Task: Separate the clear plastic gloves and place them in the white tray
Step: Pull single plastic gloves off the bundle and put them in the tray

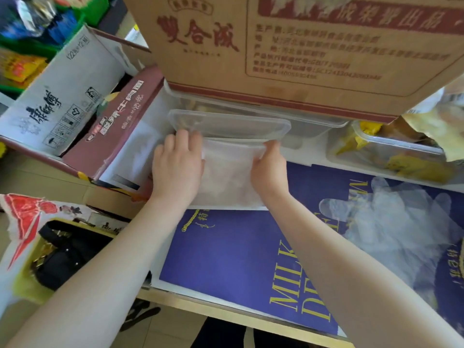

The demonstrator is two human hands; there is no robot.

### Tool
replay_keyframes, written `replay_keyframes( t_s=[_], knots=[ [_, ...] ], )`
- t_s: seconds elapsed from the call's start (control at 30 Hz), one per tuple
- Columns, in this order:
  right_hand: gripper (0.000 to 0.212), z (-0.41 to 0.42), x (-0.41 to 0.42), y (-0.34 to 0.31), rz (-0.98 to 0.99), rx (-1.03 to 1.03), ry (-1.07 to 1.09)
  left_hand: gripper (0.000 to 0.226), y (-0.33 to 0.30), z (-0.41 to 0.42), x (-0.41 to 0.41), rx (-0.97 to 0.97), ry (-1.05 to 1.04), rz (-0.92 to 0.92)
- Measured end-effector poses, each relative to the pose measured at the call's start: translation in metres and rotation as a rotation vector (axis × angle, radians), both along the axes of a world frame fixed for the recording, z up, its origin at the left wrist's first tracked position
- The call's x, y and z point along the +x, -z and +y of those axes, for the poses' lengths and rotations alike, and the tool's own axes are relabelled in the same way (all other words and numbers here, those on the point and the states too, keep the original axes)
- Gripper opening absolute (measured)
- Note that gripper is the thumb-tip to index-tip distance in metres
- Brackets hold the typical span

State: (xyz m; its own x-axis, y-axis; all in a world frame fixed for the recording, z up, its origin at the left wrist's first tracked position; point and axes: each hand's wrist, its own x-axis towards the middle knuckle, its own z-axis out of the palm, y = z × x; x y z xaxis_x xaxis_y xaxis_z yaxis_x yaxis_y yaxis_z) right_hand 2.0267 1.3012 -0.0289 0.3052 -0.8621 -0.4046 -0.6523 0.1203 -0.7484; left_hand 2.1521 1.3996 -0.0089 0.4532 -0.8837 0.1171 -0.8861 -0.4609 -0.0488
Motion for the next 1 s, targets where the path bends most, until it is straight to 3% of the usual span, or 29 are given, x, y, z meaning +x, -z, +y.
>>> replay_keyframes(
  t_s=[0.07, 0.17, 0.3, 0.37, 0.47, 0.6, 0.67, 0.73, 0.93, 1.0],
  knots=[
    [0.045, 0.003, 0.001, 0.0, 0.036, -0.012, 0.003, 0.044, 0.013, 0.006, 0.004, -0.022, 0.203, -0.023],
    [0.053, 0.009, 0.001, 0.001, 0.13, -0.104, -0.115, 0.051, 0.022, 0.009, 0.009, 0.131, 0.328, 0.1],
    [0.058, 0.023, -0.008, 0.005, 0.165, -0.605, -0.489, 0.067, 0.027, 0.01, 0.012, 0.248, 0.303, 0.148],
    [0.06, 0.027, -0.009, 0.004, 0.168, -0.519, -0.712, 0.077, 0.026, 0.008, 0.008, 0.278, 0.269, 0.19],
    [0.057, 0.02, -0.011, 0.004, 0.351, -0.345, -0.909, 0.083, 0.026, 0.006, 0.005, 0.384, 0.254, 0.199],
    [0.053, 0.001, -0.019, 0.008, 0.531, -0.456, -0.953, 0.078, 0.025, 0.004, 0.01, 0.46, 0.301, 0.2],
    [0.037, -0.006, -0.027, 0.016, 0.576, -0.722, -0.984, 0.081, 0.026, 0.003, 0.01, 0.497, 0.303, 0.156],
    [0.025, -0.012, -0.032, 0.015, 0.715, -0.834, -0.966, 0.084, 0.026, 0.003, 0.007, 0.501, 0.285, 0.143],
    [0.037, -0.016, -0.041, 0.016, 0.753, -0.817, -0.87, 0.077, 0.02, -0.008, 0.001, 0.526, 0.185, 0.265],
    [0.031, -0.014, -0.044, 0.012, 0.615, -0.757, -0.862, 0.075, 0.016, -0.009, -0.005, 0.563, 0.145, 0.257]
  ],
)
